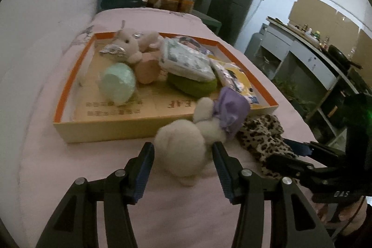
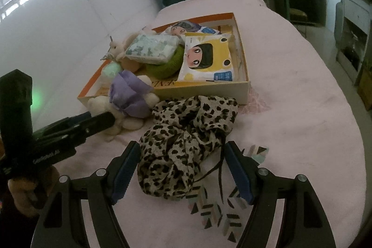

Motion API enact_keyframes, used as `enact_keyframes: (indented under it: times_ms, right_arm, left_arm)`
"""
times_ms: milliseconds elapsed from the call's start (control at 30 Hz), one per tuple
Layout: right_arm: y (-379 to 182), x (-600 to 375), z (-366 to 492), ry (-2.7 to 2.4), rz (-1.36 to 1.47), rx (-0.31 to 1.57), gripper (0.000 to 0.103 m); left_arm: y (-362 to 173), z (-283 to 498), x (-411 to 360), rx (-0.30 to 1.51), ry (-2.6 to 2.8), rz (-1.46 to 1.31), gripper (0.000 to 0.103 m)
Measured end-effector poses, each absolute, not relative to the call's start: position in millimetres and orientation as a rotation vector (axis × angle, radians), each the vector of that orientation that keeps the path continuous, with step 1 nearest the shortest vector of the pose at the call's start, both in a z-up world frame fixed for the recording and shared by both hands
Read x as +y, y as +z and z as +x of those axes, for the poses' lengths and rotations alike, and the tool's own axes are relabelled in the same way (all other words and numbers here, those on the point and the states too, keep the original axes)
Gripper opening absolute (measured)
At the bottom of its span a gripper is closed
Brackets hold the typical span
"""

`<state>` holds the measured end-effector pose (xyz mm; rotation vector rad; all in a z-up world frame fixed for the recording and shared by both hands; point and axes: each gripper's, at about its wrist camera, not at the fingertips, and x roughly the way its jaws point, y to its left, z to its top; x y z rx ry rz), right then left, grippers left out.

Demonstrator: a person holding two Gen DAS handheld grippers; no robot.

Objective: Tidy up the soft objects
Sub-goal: 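Lower both tools toward the white plush bunny and leopard-print scarf, then grasp the white purple-hatted bunny with the left tool while the right grasps the leopard scarf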

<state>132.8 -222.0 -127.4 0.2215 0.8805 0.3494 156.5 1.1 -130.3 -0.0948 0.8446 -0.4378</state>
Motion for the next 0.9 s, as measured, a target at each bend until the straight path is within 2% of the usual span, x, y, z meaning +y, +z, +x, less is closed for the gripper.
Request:
enact_keyframes:
  times_ms: [100, 200, 233, 300, 400, 500, 900]
  right_arm:
    - [-128, -220, 132, 0.345, 0.211, 0.883, 0.076]
    - [-128, -221, 130, 0.338, 0.211, 0.876, 0.074]
    - [-127, -220, 130, 0.338, 0.214, 0.873, 0.071]
    - [-127, -220, 130, 0.337, 0.215, 0.876, 0.048]
    - [-127, -219, 128, 0.339, 0.207, 0.876, 0.033]
    - [-125, -218, 125, 0.341, 0.207, 0.874, 0.023]
    - [-102, -221, 109, 0.346, 0.222, 0.824, 0.019]
  left_arm:
    - [-132, 155, -5, 0.849, -0.451, -0.093, 0.05]
    - [-130, 153, -6, 0.834, -0.452, -0.097, 0.04]
    - [-129, 153, -5, 0.831, -0.451, -0.102, 0.037]
    - [-128, 151, -3, 0.825, -0.451, -0.117, 0.035]
    - [-126, 147, -3, 0.817, -0.443, -0.121, 0.033]
    - [-124, 143, -6, 0.807, -0.441, -0.124, 0.031]
    - [-98, 120, 0, 0.712, -0.434, -0.15, 0.029]
